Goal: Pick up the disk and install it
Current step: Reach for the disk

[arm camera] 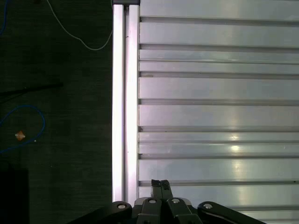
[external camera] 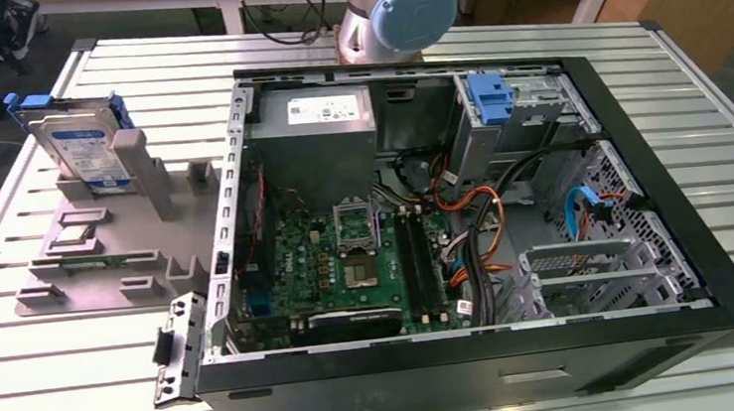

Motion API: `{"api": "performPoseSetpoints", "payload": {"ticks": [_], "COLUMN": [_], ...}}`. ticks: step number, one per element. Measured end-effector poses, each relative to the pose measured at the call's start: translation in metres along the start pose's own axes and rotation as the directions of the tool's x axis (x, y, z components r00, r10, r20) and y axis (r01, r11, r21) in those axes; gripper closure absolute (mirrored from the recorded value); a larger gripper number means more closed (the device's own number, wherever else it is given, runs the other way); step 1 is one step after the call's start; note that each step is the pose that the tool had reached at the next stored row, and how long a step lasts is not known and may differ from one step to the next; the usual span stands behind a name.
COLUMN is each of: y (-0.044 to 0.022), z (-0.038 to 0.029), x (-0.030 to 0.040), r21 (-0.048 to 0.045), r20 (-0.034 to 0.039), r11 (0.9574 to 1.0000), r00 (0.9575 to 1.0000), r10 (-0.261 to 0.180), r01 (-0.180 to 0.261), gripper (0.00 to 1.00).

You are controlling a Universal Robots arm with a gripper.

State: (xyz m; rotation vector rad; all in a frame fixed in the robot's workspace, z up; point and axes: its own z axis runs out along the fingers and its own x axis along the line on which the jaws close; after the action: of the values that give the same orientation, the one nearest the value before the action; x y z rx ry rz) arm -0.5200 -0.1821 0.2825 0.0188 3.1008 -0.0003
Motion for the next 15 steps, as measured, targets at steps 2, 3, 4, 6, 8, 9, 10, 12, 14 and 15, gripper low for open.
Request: {"api": "performPoseSetpoints", "payload": {"ticks": [2,3,4,6,8,9,10,12,14,15], "y": [0.0002,0.0002,0.0003,0.0003,0.0003,0.0003,0.0003,0.0003,0.0003,0.0003], "z": [0.0,0.0,0.0,0.0,0.0,0.0,0.0,0.0,-0.0004,-0.0017], "x": [0.0,0.0,0.0,0.0,0.0,0.0,0.0,0.0,0.0,-0.0001], "r21": [0.0,0.0,0.0,0.0,0.0,0.0,0.0,0.0,0.0,0.0001], "r20": [0.0,0.0,0.0,0.0,0.0,0.0,0.0,0.0,-0.0002,-0.0004], "r11": [1.0,1.0,1.0,1.0,1.0,1.0,1.0,1.0,1.0,1.0], "r00": [1.0,1.0,1.0,1.0,1.0,1.0,1.0,1.0,1.0,1.0], "r10": [0.0,0.0,0.0,0.0,0.0,0.0,0.0,0.0,0.0,0.0], "r01": [0.0,0.0,0.0,0.0,0.0,0.0,0.0,0.0,0.0,0.0], "gripper": [0.9,0.9,0.9,0.9,0.9,0.9,0.9,0.9,0.9,0.9]}}
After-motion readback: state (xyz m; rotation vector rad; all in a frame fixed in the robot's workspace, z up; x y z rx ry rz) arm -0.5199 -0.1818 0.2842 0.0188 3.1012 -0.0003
